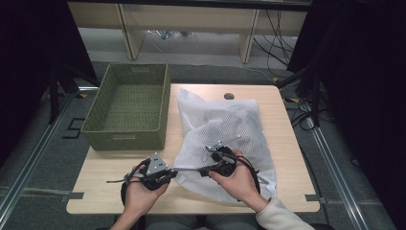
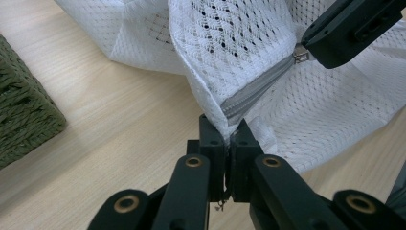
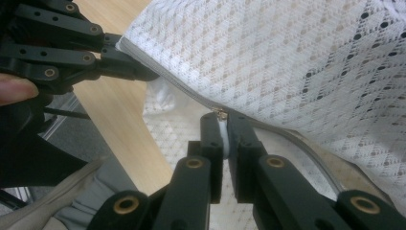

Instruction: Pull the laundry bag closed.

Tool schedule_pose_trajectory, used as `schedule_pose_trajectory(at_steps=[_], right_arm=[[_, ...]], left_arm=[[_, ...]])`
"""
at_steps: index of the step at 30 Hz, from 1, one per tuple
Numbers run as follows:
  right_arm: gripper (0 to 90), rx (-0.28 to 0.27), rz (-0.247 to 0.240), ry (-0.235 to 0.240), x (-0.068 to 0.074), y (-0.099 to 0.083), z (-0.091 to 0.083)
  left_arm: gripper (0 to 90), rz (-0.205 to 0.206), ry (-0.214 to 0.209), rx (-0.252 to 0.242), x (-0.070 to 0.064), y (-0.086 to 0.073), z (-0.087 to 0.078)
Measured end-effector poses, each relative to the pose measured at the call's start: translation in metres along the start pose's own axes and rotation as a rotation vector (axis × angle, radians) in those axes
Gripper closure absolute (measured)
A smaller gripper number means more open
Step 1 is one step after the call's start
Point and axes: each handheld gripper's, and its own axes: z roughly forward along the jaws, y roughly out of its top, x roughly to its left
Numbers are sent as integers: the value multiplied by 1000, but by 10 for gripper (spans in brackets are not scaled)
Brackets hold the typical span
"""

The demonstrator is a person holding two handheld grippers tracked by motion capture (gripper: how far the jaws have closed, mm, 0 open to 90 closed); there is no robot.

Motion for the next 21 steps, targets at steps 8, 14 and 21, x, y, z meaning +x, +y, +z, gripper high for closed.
schedule_pose_trajectory(at_steps=[8, 14, 21], right_arm=[[869, -9, -9, 4, -4, -2, -2], [869, -13, 9, -17, -4, -3, -6], [869, -22, -12, -10, -7, -4, -6]], left_arm=[[869, -24, -7, -16, -1, 0, 1], [869, -17, -7, -12, -1, 0, 0], [869, -12, 6, -18, 0, 0, 0]])
